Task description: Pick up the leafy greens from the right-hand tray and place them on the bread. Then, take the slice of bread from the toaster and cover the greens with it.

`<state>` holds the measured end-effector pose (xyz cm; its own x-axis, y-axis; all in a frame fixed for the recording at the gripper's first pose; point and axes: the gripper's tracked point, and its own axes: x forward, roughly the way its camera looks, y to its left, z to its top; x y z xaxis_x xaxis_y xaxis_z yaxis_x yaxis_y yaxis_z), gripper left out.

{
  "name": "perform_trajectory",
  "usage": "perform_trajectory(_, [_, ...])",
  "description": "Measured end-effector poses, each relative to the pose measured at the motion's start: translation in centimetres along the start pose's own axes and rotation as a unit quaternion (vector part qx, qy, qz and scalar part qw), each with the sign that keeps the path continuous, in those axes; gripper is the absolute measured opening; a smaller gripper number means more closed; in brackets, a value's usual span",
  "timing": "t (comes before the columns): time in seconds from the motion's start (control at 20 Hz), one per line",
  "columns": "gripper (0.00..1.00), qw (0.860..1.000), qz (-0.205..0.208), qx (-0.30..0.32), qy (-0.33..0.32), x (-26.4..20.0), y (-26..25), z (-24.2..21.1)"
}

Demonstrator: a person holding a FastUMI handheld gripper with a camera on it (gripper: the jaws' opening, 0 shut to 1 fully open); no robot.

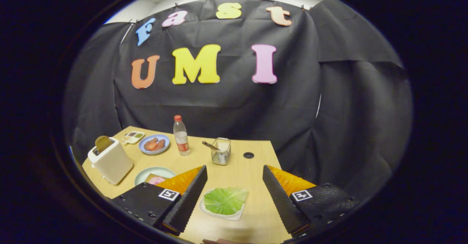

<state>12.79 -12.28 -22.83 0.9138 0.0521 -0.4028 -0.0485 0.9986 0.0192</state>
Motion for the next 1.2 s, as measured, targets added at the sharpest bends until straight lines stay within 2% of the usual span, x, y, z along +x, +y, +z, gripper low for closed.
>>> perform_trajectory(0.3, [0.95, 0.989, -0.008, 0.035, 0.14, 10.2, -2.3, -9.6])
perform_trajectory(0.5, [0.93, 0.974, 0.006, 0.061, 0.219, 13.8, -1.9, -13.9])
perform_trajectory(0.65, [0.82, 0.966, 0.012, 0.052, 0.253, 14.8, -1.4, -15.8])
perform_trajectory(0.85, [0.47, 0.964, 0.014, 0.044, 0.261, 15.5, -1.0, -15.9])
perform_trajectory(1.0, [0.4, 0.965, 0.011, 0.039, 0.259, 15.6, -0.8, -15.4])
perform_trajectory(1.15, [0.14, 0.965, 0.001, 0.026, 0.262, 15.3, -0.5, -15.2])
perform_trajectory(1.2, [0.16, 0.965, 0.001, 0.018, 0.262, 15.5, -0.5, -15.5])
